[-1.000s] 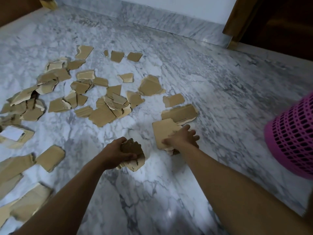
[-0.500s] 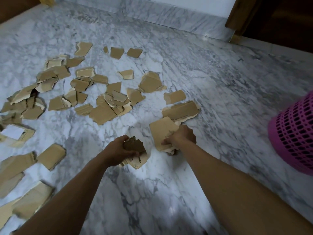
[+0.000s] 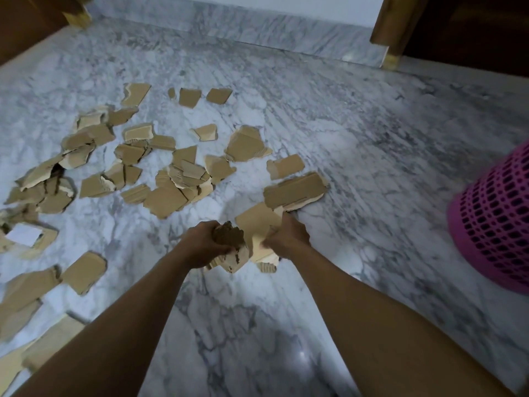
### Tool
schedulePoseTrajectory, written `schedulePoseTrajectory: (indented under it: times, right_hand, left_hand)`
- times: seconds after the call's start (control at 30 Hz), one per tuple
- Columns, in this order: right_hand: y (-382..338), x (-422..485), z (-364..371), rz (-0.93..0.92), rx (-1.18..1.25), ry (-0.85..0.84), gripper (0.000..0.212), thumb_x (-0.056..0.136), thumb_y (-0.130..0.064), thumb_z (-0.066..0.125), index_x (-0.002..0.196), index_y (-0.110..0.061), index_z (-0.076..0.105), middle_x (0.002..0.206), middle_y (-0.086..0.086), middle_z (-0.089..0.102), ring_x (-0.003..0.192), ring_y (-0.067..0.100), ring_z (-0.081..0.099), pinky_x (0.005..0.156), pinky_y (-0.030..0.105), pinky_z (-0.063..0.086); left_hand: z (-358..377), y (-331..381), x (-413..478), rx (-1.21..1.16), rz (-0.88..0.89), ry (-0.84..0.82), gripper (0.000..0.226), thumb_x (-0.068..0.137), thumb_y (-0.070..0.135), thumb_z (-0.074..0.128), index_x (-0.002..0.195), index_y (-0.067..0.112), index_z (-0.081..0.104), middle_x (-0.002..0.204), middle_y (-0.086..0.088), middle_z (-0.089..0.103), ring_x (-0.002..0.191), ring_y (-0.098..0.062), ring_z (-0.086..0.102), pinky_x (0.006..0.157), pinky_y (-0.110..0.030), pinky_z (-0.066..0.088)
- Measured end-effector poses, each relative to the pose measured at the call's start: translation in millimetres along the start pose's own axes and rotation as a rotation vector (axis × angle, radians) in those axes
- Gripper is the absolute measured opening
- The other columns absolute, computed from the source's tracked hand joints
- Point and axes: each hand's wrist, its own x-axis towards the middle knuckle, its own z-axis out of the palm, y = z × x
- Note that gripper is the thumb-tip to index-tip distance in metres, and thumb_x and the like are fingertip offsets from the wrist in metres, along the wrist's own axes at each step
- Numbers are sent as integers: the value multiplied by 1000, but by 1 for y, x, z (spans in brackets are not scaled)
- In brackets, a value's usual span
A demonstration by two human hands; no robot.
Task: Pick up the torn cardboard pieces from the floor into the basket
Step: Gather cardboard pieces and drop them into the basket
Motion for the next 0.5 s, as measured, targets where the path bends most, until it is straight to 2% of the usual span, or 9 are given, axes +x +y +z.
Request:
schedulePoseTrajectory:
  times: [0.1,0.17,0.2,0.23,0.27,0.33,0.4,0.47,0.5]
  right_hand:
    - [8,5,1,-7,-21,-9,99,73,-32,87,152,-18,29,144,9,49,125,35,54,88,49,58]
    - [10,4,3,-4,27,-22,89,70,-32,87,144,-16,39,130,9,58,115,33,59,76,43,61]
    - [9,5,3,-14,50,-36,81,68,-31,87,137,-16,46,122,9,61,108,31,62,68,40,62]
    - [11,4,1,-37,61,-47,74,66,-31,87,129,-17,52,116,8,64,103,30,64,67,40,62]
    - [11,4,-5,-60,38,-48,69,63,-33,87,123,-19,56,112,6,66,103,29,65,73,41,62]
    - [6,5,-31,-92,21,-14,70,61,-32,89,122,-23,56,111,4,68,105,29,65,80,39,59]
    - [-2,5,-69,-116,15,0,75,69,-22,88,133,-21,50,118,9,66,104,31,65,67,35,57]
    - [-14,6,-115,-161,-130,1,77,75,-17,83,141,-17,44,129,13,59,112,34,60,69,30,47]
    - [-19,8,-135,-188,-232,15,72,76,-18,82,138,-16,45,131,14,58,113,34,58,73,30,45]
  left_hand:
    - [10,4,-1,-13,-4,-12,34,72,27,85,95,21,61,86,-3,65,78,-21,61,62,-27,45]
    - [14,4,-2,8,-15,-22,34,73,29,85,94,22,61,84,0,64,75,-17,61,57,-24,42]
    - [14,4,-3,9,-28,-25,33,73,28,85,95,22,61,85,1,65,76,-16,62,57,-24,43]
    - [14,4,-3,3,-31,-34,34,73,28,85,97,21,62,87,0,66,79,-16,63,60,-24,44]
    - [10,7,-2,-2,-34,-35,34,73,27,85,98,19,64,89,-2,68,82,-18,64,64,-25,46]
    - [-4,17,-2,6,-47,-21,31,72,27,85,95,17,67,88,-4,69,84,-19,65,63,-24,44]
    - [-25,34,-1,35,-41,-24,28,71,28,86,90,14,71,83,-4,71,81,-20,66,61,-23,43]
    - [-49,60,0,70,-25,-27,28,70,31,87,88,15,72,78,-1,69,75,-16,64,61,-22,43]
    - [-58,70,3,90,-14,-31,29,70,32,87,88,15,73,77,0,69,73,-15,63,63,-23,45]
